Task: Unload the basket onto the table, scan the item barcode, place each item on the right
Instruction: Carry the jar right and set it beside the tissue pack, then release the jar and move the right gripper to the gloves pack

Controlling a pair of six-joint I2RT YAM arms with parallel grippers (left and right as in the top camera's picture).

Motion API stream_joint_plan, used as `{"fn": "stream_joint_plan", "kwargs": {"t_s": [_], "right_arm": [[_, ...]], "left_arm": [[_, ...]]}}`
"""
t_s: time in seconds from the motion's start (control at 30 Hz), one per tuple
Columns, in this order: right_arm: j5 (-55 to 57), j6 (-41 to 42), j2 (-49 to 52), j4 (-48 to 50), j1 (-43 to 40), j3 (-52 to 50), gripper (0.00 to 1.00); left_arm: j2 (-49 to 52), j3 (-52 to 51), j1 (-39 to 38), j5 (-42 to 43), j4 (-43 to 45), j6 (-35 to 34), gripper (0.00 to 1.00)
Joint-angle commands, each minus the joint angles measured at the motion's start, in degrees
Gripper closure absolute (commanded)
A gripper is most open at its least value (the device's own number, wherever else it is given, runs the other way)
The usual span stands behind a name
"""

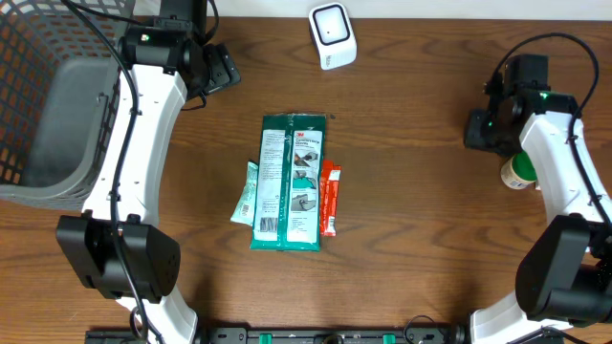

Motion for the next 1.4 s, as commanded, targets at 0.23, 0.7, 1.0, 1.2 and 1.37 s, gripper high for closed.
{"fn": "stream_joint_plan", "kwargs": {"t_s": [0.23,0.7,1.0,1.2,1.37], "right_arm": [[12.9,-0.9,-0.4,9.2,-2.4,-10.5,0.72],[14.2,-2.6,-0.4,12.0,-6.7,-13.0,0.84],[13.5,-2.7,-0.4,11.9,-6.7,-13.0,0.77],[14.7,-2.7,-0.4,11.5,-6.8,-13.0,0.76],[2.4,-2.7,-0.4,13.8,-6.8,-13.0,0.7]], "left_arm": [[0.2,0.4,0.1,-0.8,-0.2,0.3,0.09],[0.2,0.4,0.1,-0.8,-0.2,0.3,0.09],[0.2,0.4,0.1,-0.8,-0.2,0.3,0.09],[0.2,0.4,0.1,-0.8,-0.2,0.3,0.08],[0.2,0.4,0.1,-0.8,-0.2,0.3,0.08]]}}
